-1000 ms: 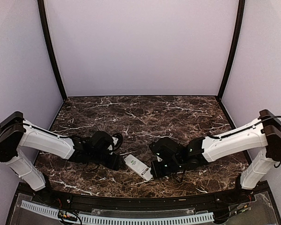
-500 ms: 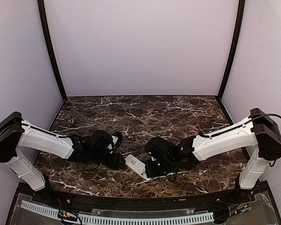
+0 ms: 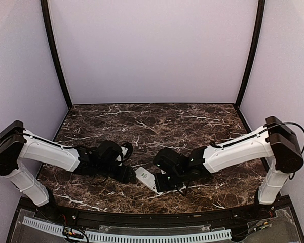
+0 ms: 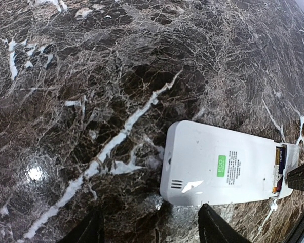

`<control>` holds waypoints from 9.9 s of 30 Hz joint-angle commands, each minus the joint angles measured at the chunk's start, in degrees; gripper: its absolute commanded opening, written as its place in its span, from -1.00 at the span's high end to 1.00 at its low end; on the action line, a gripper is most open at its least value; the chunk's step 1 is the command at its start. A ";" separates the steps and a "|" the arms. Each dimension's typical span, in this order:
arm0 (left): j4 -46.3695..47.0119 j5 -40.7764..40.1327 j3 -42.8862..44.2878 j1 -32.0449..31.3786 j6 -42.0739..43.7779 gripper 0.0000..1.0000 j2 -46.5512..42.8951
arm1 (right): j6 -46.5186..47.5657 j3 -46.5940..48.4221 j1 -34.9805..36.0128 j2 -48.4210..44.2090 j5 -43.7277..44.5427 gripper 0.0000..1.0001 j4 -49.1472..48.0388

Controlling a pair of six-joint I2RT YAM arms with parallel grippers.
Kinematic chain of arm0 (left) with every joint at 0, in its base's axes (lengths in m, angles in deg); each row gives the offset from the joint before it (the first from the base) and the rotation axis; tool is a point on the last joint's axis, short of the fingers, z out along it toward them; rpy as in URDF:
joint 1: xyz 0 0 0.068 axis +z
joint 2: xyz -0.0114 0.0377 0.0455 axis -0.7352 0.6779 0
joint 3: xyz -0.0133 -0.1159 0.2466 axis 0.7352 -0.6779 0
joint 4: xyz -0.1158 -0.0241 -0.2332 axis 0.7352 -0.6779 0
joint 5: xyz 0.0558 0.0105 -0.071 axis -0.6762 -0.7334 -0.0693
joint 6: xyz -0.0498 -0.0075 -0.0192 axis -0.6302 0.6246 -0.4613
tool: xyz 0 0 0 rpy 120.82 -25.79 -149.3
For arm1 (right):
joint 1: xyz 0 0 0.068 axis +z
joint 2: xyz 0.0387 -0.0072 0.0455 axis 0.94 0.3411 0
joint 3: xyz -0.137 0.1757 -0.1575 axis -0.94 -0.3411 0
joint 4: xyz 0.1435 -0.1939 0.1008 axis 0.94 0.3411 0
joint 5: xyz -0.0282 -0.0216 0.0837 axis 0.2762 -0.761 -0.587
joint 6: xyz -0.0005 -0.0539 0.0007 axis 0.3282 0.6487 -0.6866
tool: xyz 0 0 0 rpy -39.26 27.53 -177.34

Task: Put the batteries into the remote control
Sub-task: Load the battery cover onto the remote control without the battery cover, then press the battery cover on the remote control, then pick up the remote control from the center of the board.

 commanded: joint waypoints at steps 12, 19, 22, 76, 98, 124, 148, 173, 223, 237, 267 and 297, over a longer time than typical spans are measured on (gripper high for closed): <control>0.35 1.36 1.90 1.78 0.85 -0.27 -1.94 | 1.94 1.99 -1.28 1.49 -1.47 1.00 2.09; 0.37 1.34 1.53 1.97 0.96 -0.27 -1.92 | 2.37 3.29 -1.82 1.63 -2.06 1.00 1.62; 0.35 1.34 1.44 1.97 1.09 -0.27 -2.01 | 2.74 3.67 -2.20 1.65 -2.72 1.00 1.92; 4.48 7.30 1.39 4.35 1.05 -0.41 1.55 | -28.23 -15.39 -4.58 -5.84 -9.71 0.35 -14.34; 4.74 7.42 1.20 4.39 1.66 -0.41 2.02 | -28.74 -12.44 -4.68 -3.96 -8.56 0.40 -14.94; 5.28 8.21 0.91 4.34 1.89 -0.41 2.50 | -27.71 -9.46 -4.98 -3.15 -7.51 0.39 -13.03; 5.21 8.34 1.12 4.34 2.24 -0.41 2.22 | -11.69 0.87 -5.37 -9.57 -4.81 0.54 6.26; 4.92 7.47 0.39 4.35 2.35 -0.41 1.14 | -6.76 3.54 -7.51 0.58 -12.78 1.00 -3.17; 3.53 9.07 2.47 4.43 2.17 -0.26 3.42 | -13.38 0.75 -1.66 1.81 -6.37 1.00 12.53; 3.54 10.46 2.76 4.43 2.28 -0.22 5.03 | -12.30 2.29 -1.68 3.81 -6.39 1.00 11.87; -0.25 9.00 5.13 4.43 2.65 -0.33 0.78 | -0.43 6.78 -3.58 -3.25 -0.87 0.66 23.43; -18.86 -20.17 5.90 4.96 -0.75 -0.79 -27.68 | 33.87 49.25 -4.51 30.45 2.75 -0.67 34.27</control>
